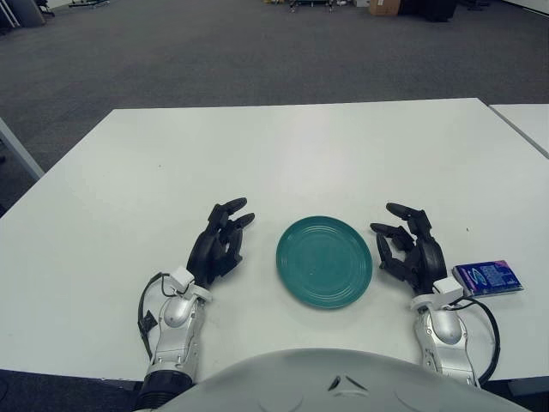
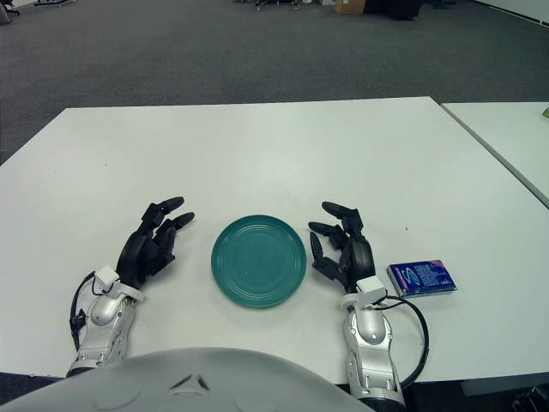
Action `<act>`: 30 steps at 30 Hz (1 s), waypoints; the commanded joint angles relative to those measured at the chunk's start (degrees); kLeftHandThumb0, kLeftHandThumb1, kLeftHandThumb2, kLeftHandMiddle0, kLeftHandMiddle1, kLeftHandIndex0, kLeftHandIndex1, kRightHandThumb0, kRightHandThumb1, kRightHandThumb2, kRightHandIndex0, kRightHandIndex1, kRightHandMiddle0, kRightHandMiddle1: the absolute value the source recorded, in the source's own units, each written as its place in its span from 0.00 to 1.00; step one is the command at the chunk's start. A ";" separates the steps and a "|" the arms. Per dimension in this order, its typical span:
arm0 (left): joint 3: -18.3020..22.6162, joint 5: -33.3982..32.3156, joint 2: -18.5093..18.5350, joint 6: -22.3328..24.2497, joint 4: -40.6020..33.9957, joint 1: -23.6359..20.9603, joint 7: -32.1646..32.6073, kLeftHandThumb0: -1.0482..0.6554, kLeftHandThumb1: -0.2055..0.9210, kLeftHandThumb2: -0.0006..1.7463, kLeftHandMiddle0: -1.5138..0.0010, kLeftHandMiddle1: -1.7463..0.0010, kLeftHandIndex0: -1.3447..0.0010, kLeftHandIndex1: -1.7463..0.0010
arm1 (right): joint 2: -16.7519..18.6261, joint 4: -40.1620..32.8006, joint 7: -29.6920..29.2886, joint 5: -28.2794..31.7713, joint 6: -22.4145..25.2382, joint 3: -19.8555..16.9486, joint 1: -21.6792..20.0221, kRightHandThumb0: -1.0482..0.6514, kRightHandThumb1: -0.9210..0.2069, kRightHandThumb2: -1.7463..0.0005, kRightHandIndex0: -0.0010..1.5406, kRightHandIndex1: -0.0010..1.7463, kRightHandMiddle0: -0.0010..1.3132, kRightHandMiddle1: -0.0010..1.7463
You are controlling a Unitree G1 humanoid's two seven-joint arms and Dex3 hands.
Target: Put the gum into the plate.
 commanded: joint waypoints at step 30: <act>-0.41 0.80 -0.81 3.06 3.65 1.98 0.74 0.19 1.00 0.39 0.79 0.67 1.00 0.44 | -0.49 -7.08 -1.47 -4.91 2.72 0.76 9.05 0.38 0.27 0.49 0.28 0.39 0.03 0.61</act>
